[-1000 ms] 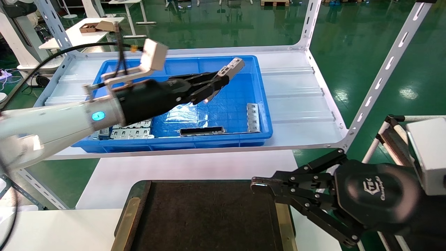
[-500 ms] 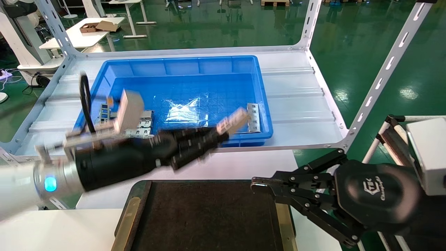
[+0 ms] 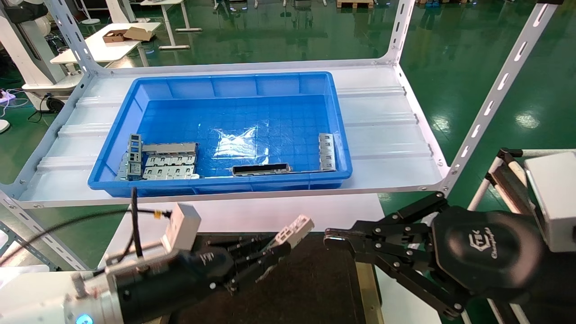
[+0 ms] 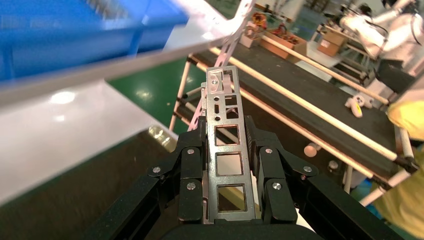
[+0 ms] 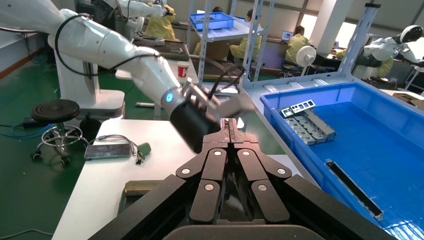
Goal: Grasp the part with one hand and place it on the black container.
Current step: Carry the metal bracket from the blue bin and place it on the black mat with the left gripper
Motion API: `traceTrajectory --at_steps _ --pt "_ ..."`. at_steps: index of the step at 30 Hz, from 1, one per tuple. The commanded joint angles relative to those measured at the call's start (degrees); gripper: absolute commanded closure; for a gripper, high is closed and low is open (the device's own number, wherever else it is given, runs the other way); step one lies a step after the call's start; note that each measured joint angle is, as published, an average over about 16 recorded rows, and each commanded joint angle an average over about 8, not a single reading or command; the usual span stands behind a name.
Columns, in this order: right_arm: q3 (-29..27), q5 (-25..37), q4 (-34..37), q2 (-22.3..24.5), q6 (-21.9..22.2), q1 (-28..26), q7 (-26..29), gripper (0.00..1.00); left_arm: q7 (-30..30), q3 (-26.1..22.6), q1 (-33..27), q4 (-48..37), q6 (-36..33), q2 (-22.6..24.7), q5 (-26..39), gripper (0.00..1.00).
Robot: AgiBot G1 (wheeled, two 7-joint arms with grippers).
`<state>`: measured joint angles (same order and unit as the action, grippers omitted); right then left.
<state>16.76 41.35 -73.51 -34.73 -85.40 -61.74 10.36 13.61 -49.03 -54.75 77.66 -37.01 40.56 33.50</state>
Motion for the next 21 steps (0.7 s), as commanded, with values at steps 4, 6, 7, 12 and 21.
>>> traceTrajectory --at_steps 4,6,7,12,21 --pt "0.0 0.0 0.0 0.0 0.0 0.0 0.0 1.00 -1.1 -0.4 4.5 0.0 5.2 2.2 -0.5 1.00" --pt "0.0 0.0 0.0 0.0 0.0 0.0 0.0 1.00 -1.1 -0.8 6.1 -0.1 8.5 3.6 -0.5 1.00" --pt "0.0 0.0 0.0 0.0 0.0 0.0 0.0 1.00 -1.0 -1.0 6.8 -0.1 10.3 4.3 -0.4 1.00" --pt "0.0 0.0 0.0 0.0 0.0 0.0 0.0 1.00 -0.8 -2.4 9.8 -0.2 20.2 8.3 0.5 1.00" --pt "0.1 -0.1 0.0 0.0 0.0 0.0 0.0 1.00 -0.7 -5.3 12.0 -1.3 37.9 15.7 1.5 1.00"
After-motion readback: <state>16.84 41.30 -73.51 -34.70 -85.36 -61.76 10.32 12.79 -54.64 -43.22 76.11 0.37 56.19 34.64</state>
